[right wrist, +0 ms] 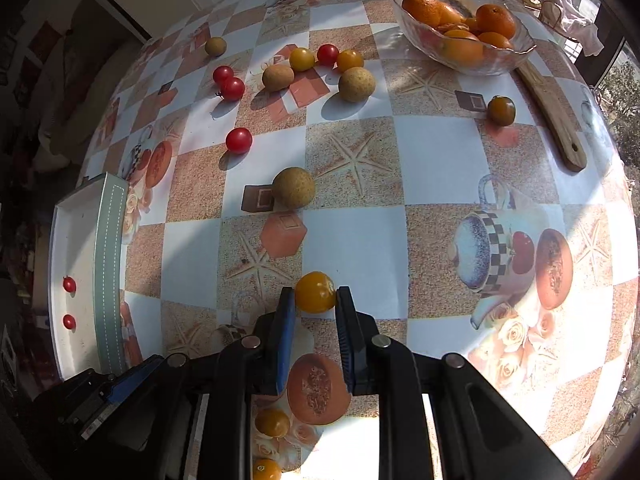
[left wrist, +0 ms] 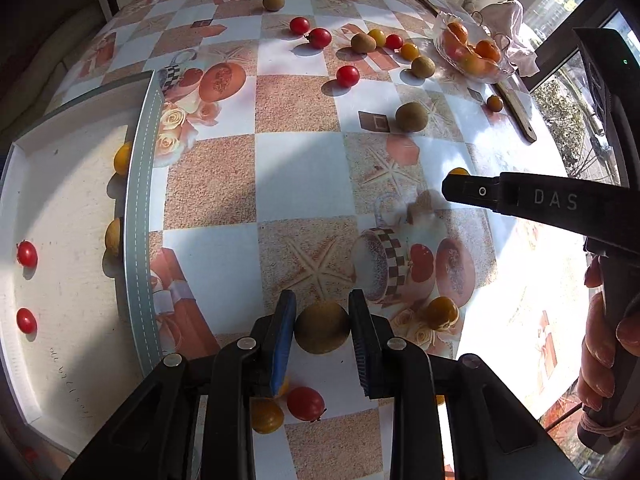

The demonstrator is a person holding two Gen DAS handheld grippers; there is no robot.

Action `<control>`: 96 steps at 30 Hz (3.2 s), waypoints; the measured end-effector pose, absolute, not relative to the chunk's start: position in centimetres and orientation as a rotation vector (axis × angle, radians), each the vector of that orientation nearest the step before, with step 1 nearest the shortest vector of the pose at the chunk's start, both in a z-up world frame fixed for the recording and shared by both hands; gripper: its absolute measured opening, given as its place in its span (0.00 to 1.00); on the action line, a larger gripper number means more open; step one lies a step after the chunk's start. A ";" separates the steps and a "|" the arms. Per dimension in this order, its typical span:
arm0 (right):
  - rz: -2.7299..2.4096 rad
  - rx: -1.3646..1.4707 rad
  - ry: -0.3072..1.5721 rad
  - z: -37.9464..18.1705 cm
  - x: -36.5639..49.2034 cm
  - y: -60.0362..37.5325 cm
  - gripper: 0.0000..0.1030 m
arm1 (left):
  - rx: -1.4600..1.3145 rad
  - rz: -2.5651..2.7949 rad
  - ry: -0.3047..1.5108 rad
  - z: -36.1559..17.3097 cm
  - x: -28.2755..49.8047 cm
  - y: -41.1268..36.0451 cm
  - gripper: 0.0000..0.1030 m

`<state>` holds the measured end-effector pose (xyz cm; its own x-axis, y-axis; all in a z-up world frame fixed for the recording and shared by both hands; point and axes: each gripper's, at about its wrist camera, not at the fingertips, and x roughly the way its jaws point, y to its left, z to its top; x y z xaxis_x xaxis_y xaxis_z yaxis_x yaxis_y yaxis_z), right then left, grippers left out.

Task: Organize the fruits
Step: 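Grasp a brown round fruit with left tool while right tool grasps a yellow tomato, then carry the brown fruit and yellow tomato over the white tray, then open left tool to drop the brown fruit while right tool drops the yellow tomato, then move both tools back over the fruits on the table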

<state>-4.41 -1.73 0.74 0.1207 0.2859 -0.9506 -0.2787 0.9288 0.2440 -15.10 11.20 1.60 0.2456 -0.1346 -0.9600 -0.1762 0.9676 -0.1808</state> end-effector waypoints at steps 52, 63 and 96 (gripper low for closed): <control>0.815 -0.289 1.398 1.0 -13.1 24.7 0.22 | -0.409 0.534 1.253 0.1 -27.6 31.5 0.28; 0.802 -0.321 1.405 -0.3 -13.2 25.9 0.26 | -0.269 0.547 1.232 0.5 -27.6 30.4 0.86; 0.505 -0.149 1.438 2.8 -11.5 5.6 0.74 | -0.142 0.213 1.224 6.1 -21.7 18.8 0.86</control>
